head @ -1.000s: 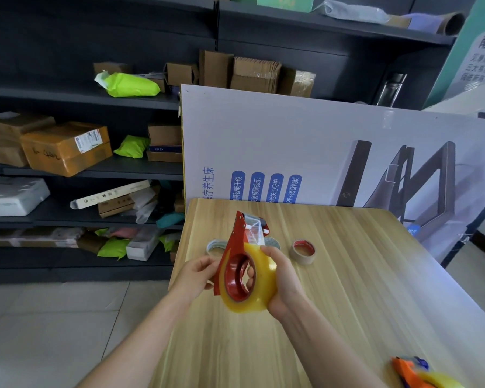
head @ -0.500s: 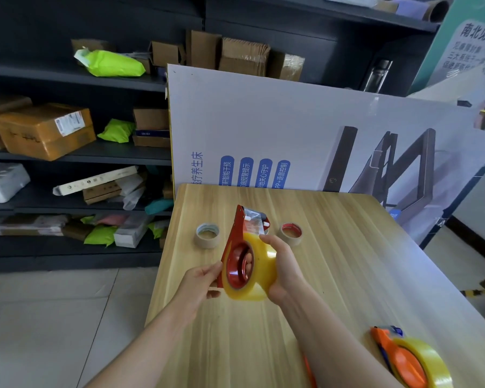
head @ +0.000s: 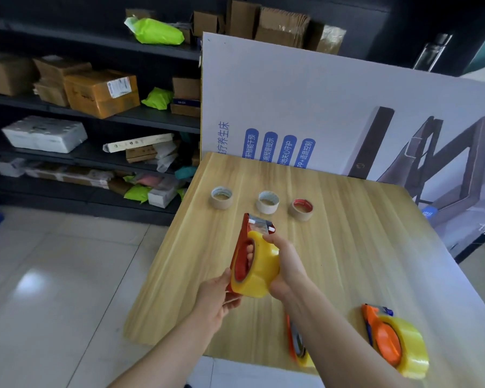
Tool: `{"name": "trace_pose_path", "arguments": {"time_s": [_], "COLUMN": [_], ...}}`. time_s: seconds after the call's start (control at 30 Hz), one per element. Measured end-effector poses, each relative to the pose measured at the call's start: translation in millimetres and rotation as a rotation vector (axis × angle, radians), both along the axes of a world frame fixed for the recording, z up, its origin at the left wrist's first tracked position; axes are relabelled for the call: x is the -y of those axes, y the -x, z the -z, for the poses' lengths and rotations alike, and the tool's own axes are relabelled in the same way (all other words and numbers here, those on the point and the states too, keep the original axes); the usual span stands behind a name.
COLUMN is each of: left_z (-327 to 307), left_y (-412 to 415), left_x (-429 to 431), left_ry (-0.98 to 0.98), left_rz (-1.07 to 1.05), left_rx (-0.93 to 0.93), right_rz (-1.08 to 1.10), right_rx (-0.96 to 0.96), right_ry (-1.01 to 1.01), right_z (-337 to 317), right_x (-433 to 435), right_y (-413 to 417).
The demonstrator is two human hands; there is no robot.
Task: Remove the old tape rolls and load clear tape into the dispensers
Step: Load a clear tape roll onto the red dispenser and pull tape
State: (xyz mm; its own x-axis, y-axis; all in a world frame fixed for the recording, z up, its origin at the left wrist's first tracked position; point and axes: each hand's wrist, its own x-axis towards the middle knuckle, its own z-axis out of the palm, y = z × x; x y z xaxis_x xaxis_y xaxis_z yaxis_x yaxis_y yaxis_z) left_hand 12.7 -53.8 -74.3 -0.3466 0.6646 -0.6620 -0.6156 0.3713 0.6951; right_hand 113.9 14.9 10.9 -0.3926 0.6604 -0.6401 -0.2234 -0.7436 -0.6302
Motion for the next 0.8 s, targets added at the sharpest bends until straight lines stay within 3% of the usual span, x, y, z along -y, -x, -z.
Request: {"name": "trace_pose_path", "arguments": {"time_s": [0.33, 0.57, 0.8], "left_z": [35, 62, 83], "left_y": [-10, 4, 15], "left_x": [39, 52, 55], "left_ry": [0.209, 0.338, 0.41], "left_rz": [0.04, 0.195, 0.347], "left_rx": [0.033, 0.005, -0.014], "right_rz": [-0.037, -0.065, -0.152], "right_rx": [0.217, 0.17, 0.285], "right_ry": [0.008, 0.144, 0.06], "right_z": [67, 95, 122], "right_x": [23, 36, 39], "right_y": [5, 17, 26]}}
